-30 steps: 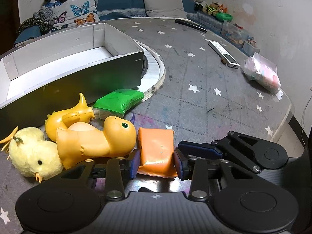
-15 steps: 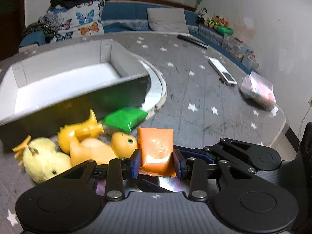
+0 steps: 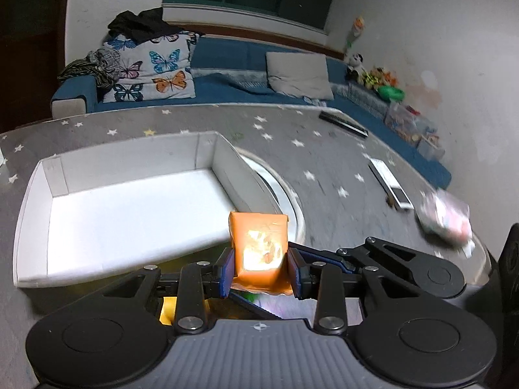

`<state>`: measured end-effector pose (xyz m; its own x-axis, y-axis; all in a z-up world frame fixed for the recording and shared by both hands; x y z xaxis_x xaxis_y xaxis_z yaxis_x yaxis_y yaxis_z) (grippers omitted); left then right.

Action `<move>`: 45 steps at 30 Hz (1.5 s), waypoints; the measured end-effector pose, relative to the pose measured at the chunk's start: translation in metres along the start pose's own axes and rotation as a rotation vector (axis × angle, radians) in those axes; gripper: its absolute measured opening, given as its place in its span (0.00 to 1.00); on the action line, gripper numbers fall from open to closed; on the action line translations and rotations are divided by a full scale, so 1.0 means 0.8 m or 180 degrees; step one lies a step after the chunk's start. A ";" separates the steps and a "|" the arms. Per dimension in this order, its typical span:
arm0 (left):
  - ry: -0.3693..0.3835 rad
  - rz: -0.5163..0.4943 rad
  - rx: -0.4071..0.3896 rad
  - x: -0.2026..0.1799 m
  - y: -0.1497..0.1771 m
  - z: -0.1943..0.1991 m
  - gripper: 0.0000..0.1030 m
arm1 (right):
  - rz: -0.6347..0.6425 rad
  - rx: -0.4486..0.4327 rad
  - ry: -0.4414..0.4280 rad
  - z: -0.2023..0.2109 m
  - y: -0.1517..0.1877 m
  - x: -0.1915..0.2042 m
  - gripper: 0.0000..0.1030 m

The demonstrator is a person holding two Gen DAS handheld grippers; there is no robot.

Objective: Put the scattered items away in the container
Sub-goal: 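Lift the orange block with the left tool and drop it into the box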

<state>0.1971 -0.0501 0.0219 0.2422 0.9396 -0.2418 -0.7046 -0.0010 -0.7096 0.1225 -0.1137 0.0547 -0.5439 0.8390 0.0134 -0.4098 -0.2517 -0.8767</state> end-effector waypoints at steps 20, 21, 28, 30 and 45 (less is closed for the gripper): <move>0.0066 0.0449 0.0122 0.042 -0.041 -0.067 0.37 | -0.0318 0.0086 0.0035 -0.075 -0.011 -0.056 0.58; 0.0068 0.0462 0.0125 0.043 -0.041 -0.067 0.37 | -0.0323 0.0083 0.0042 -0.074 -0.010 -0.058 0.59; 0.0089 0.0461 0.0094 0.040 -0.043 -0.065 0.37 | -0.0359 0.0063 0.0102 -0.069 -0.008 -0.062 0.59; 0.0090 0.0473 0.0096 0.039 -0.043 -0.065 0.37 | -0.0362 0.0059 0.0117 -0.068 -0.007 -0.063 0.59; 0.0047 0.0486 -0.0035 0.039 -0.052 -0.055 0.37 | -0.0371 0.0045 0.0138 -0.065 -0.009 -0.058 0.59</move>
<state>0.2633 -0.0357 0.0145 0.1425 0.9232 -0.3570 -0.7266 -0.1474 -0.6711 0.1888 -0.1259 0.0352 -0.4600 0.8830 0.0937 -0.4788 -0.1578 -0.8636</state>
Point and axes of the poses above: each gripper's, at about its wrist camera, not at the fingertips, and z roughly against the way its jaws point, x to its left, y to its underside, the point moved 5 cm from there along -z, roughly the way its jaws point, and after that the axes turned 2 degrees about z, right-handed, at the moved point
